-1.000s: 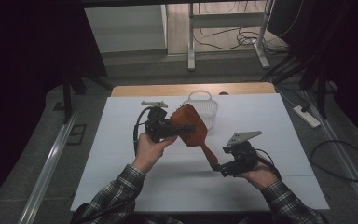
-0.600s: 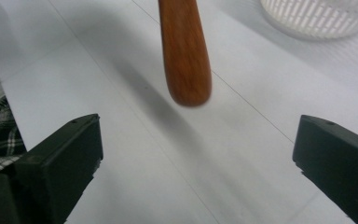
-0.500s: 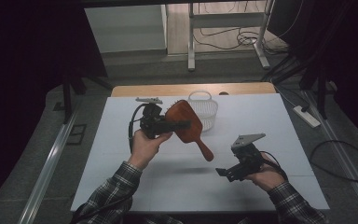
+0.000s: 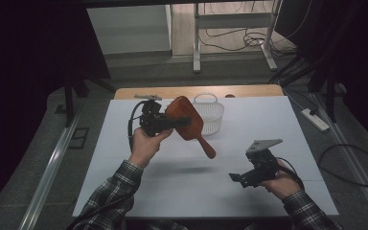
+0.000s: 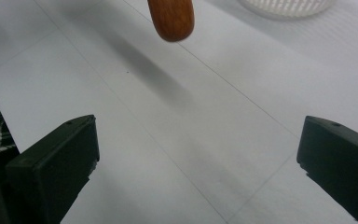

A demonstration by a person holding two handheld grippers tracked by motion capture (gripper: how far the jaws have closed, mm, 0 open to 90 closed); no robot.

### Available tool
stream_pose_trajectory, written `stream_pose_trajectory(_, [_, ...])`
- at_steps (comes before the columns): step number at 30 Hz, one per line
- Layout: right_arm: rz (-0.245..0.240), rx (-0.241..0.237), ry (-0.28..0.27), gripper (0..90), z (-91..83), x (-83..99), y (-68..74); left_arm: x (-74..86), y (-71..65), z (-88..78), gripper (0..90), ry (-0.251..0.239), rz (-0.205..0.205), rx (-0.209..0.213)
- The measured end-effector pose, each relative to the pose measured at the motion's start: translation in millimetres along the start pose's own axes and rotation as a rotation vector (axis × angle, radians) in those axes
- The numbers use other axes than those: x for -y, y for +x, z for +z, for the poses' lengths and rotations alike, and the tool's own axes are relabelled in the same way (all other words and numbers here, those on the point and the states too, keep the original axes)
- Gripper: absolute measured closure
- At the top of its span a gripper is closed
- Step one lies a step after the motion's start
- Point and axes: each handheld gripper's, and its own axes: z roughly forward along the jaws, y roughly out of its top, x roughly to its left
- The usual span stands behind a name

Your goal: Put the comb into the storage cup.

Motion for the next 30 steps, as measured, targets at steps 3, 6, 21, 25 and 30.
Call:
stream_pose_trajectory(3, [0.015,-0.013,-0.001,0.0,-2.9,2.5,-1.2,-2.9,2.5,-2.7,53.4,-0.006,-0.004,-0.009])
stream_pose_trajectory(6, [0.031,0.003,0.0,0.0,-6.4,5.5,-3.0,-5.4,5.4,-5.1,53.4,-0.011,-0.011,-0.016])
stream_pose_trajectory(21, [0.077,0.044,-0.018,0.0,-25.1,23.3,-10.9,-22.1,14.3,-13.5,53.4,-0.034,-0.025,-0.052])
stream_pose_trajectory(25, [0.092,0.059,-0.008,0.0,-30.2,28.6,-12.2,-26.6,17.2,-15.5,53.4,-0.044,-0.033,-0.061])
stream_pose_trajectory(30, [0.1,0.085,0.003,0.0,-35.6,34.9,-12.4,-33.3,19.8,-19.1,53.4,-0.056,-0.041,-0.074])
